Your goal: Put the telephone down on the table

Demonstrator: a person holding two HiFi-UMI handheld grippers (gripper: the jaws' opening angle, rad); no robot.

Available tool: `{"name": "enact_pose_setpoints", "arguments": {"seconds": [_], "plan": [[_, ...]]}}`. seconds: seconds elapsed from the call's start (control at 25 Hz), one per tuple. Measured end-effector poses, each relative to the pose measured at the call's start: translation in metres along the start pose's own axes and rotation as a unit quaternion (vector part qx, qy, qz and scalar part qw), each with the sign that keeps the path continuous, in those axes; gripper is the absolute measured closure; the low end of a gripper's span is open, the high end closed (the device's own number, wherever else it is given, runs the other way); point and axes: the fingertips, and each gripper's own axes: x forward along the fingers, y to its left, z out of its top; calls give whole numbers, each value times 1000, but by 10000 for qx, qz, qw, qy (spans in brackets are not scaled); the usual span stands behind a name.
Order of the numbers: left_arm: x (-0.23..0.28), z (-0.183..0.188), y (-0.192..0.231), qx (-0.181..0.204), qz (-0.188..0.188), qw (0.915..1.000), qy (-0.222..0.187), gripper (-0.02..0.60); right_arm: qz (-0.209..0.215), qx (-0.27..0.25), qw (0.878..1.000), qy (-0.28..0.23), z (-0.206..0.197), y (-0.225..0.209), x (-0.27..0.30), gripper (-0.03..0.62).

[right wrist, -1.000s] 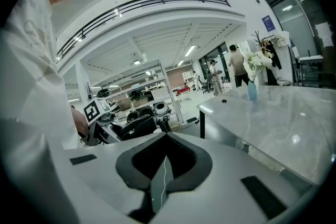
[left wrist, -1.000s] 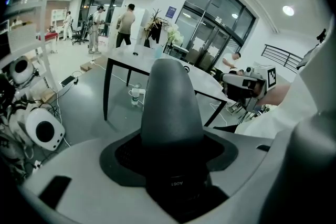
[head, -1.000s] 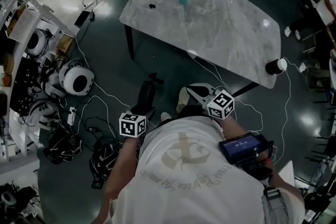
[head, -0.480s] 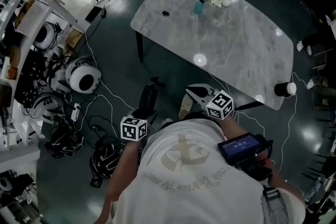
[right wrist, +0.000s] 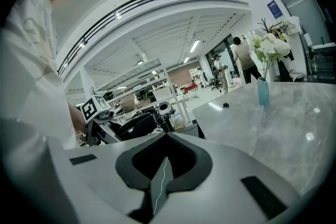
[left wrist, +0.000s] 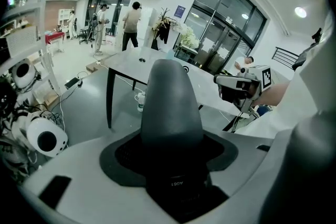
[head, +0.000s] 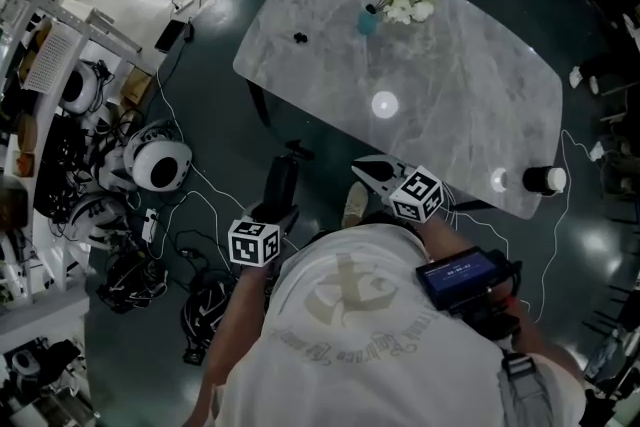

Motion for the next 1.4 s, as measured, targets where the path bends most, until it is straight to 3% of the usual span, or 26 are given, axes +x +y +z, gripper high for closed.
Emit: {"name": "enact_pose_setpoints", "arguments": {"seconds": [0.8,1.16,1.4], "plan": [[42,56,-5,-86,216,9996,180,299,11,168,9999,-13,9,-81,-15,579],[53,87,2,-48,258,9996,124,299,-236,325,9989,-225,17,-108,-33,579],[64,111,-2,177,108,9997,156,299,-515,453,9972,-296,19,-121,-44,579]]}}
